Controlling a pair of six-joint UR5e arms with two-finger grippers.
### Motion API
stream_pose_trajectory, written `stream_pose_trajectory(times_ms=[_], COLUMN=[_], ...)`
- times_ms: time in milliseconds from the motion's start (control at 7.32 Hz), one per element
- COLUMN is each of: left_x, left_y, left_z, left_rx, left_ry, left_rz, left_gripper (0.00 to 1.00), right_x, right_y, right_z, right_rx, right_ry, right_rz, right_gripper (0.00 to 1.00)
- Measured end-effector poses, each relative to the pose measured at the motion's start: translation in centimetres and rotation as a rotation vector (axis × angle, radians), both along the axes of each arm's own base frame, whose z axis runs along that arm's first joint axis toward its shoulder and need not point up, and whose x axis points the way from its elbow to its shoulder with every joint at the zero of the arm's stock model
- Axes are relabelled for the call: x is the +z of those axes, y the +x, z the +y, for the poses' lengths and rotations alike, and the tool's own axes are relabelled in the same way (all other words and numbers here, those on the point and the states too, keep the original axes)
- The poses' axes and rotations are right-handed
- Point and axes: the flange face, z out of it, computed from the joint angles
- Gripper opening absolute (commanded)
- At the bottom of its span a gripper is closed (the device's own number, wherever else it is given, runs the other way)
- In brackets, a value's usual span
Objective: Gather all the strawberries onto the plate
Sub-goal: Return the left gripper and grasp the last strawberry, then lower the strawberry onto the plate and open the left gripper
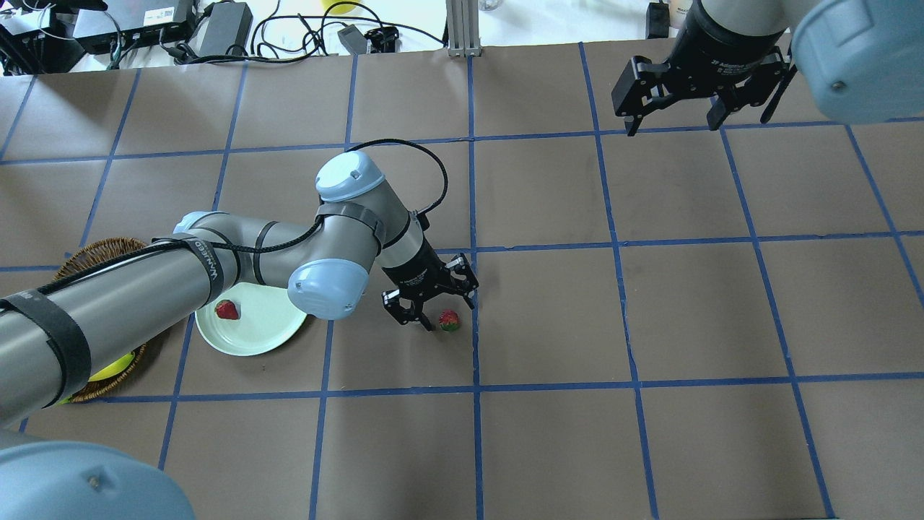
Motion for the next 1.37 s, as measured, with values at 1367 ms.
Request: stream_pose_trajectory(times_ms=[1367], left_x=[7.9], left_y=[19.1], left_z=[-6.3], left_rx=[-0.208], left_ry=[-0.001], left_rz=[-0.204], left_gripper=[0.00], right_x=[-0.1], right_y=[0.0], right_z=[0.1], right_rx=[0.000], right_ry=[0.001], right_rz=[-0.006], right_gripper=[1.00])
